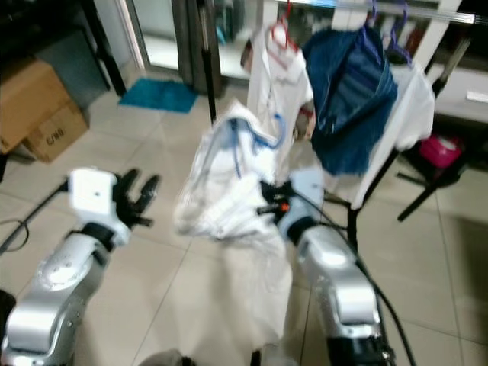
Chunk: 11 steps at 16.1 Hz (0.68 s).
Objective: Hang hanger
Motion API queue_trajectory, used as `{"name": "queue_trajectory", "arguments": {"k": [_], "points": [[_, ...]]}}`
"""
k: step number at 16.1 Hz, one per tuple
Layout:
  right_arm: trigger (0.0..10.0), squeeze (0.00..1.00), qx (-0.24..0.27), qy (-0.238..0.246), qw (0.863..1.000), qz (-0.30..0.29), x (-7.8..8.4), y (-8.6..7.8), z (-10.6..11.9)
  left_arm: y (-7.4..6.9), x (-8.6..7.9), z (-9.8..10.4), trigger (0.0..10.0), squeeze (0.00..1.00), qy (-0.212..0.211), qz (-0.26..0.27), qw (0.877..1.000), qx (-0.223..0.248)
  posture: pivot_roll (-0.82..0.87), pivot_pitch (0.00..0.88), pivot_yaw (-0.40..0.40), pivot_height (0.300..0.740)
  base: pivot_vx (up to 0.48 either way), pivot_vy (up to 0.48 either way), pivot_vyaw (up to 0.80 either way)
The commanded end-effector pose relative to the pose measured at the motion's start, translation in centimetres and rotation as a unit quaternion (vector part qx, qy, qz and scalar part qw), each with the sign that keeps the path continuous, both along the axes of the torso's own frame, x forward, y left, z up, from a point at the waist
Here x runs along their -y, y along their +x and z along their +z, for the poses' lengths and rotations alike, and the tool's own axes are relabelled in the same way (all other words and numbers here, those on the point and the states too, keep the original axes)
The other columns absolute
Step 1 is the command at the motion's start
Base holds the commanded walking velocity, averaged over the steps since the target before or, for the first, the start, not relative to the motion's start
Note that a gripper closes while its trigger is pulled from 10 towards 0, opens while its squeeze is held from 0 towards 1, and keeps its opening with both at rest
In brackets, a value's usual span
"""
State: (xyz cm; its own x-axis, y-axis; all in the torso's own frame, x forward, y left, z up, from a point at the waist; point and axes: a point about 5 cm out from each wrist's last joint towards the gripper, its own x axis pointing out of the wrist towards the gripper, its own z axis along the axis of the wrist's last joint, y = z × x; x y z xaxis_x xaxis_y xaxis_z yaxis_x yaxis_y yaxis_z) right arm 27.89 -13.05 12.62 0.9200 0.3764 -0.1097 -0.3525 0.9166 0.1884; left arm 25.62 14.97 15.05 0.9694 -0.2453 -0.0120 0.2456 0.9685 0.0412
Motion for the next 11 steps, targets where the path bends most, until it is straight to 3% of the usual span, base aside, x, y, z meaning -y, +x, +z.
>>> {"name": "queue_trajectory", "arguments": {"k": [1, 11], "points": [[10.0, 0.0, 0.056, 0.012, 0.998, 0.01, -0.66, 0.06, 2.11, -0.01, -0.71, 0.12, 10.0, 0.0, 0.009, 0.007, 1.0, 0.0, -0.07, 0.107, 0.014, 0.74, 0.33, 0.0, 0.0], [10.0, 0.0, 0.063, -0.001, 0.998, 0.021, -1.04, 0.48, 2.22, 0.25, -0.47, 0.47, 10.0, 0.0, 0.014, -0.001, 1.0, 0.01, -0.06, 0.083, 0.006, 0.74, 0.339, 0.0, 0.0]]}}
